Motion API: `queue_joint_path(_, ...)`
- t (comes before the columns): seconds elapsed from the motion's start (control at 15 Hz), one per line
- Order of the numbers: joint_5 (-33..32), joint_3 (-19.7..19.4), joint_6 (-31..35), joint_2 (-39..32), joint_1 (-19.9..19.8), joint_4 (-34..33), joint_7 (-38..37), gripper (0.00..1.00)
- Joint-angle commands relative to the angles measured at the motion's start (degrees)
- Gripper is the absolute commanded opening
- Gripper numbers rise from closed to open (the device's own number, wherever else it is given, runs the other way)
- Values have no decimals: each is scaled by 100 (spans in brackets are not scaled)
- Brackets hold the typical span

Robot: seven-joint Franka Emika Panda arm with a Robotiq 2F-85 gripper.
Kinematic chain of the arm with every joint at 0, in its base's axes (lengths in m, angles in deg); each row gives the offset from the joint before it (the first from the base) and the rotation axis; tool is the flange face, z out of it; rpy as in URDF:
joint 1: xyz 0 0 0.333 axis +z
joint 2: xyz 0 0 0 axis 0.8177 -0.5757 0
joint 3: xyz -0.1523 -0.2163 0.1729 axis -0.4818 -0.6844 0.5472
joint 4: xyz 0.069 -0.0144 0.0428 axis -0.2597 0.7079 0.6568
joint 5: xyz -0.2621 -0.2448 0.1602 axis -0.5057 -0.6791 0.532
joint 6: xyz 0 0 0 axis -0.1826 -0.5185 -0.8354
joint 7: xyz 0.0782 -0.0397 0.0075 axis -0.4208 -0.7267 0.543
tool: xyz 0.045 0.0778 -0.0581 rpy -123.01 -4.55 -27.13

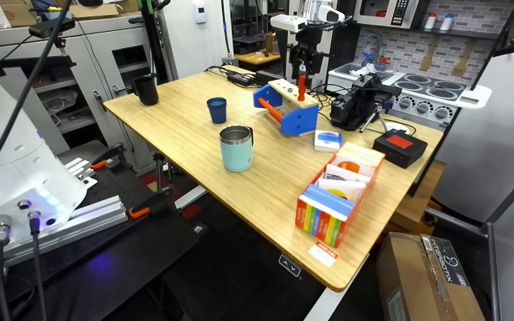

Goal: Put the screwdriver on the table

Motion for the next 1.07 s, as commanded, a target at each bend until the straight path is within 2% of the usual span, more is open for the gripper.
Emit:
queue_joint_path(0.0, 118, 22, -329, -201, -43, -355, -54, 51)
queue_joint_path(0.33, 108, 24, -361, -265, -35, -446, -53, 15)
queue_joint_path(0.47, 140, 55, -371, -246, -37, -441, -13, 4)
queue_joint_path(0.53, 139, 70, -369, -192, -32, -397, 18, 6)
queue_joint_path(0.73, 134, 93, -329, 164, -18, -105, 97, 7)
queue_joint_path(1.0, 73, 40, -698, 800, 23, 123, 60, 7)
